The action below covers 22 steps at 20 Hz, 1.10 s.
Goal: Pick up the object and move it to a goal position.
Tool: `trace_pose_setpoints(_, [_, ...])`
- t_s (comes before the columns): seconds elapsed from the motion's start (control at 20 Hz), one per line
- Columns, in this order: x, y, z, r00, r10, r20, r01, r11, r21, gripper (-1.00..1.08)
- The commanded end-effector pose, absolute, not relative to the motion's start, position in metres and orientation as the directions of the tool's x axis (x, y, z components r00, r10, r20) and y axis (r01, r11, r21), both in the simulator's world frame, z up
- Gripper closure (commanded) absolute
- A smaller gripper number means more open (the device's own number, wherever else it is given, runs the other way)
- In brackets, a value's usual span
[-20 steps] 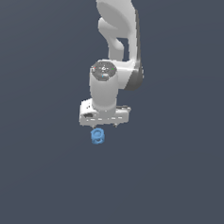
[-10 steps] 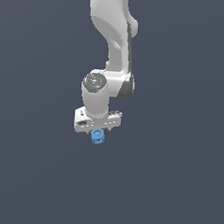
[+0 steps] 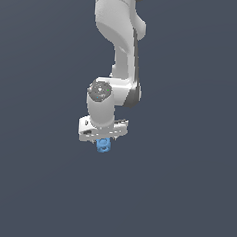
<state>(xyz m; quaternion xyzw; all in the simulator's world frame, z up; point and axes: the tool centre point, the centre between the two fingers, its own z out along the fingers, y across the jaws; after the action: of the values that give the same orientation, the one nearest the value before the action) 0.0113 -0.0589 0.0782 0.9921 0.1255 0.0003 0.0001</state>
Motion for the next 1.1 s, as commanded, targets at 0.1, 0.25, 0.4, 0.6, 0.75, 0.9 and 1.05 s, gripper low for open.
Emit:
trace_pose_setpoints(0.1, [0.01,-0.059,0.054,0.968,0.251,0.0,0.251,-0.968,0.0,-0.92])
trace_pose_setpoints(0.25, [0.01,-0.059,0.043,0.968,0.252,0.0,0.252,-0.968,0.0,-0.92])
trace_pose_setpoints(0.4, [0.011,-0.059,0.039,0.968,0.252,0.0,0.252,-0.968,0.0,-0.92])
trace_pose_setpoints(0.6, [0.011,-0.059,0.039,0.968,0.252,0.0,0.252,-0.968,0.0,1.08])
trace_pose_setpoints(0.75, [0.011,-0.059,0.039,0.968,0.252,0.0,0.252,-0.968,0.0,1.08])
trace_pose_setpoints(0.9, [0.011,-0.059,0.039,0.968,0.252,0.0,0.252,-0.968,0.0,1.08])
trace_pose_setpoints(1.05, [0.012,-0.06,0.041,0.968,0.252,0.001,0.252,-0.968,0.001,1.08])
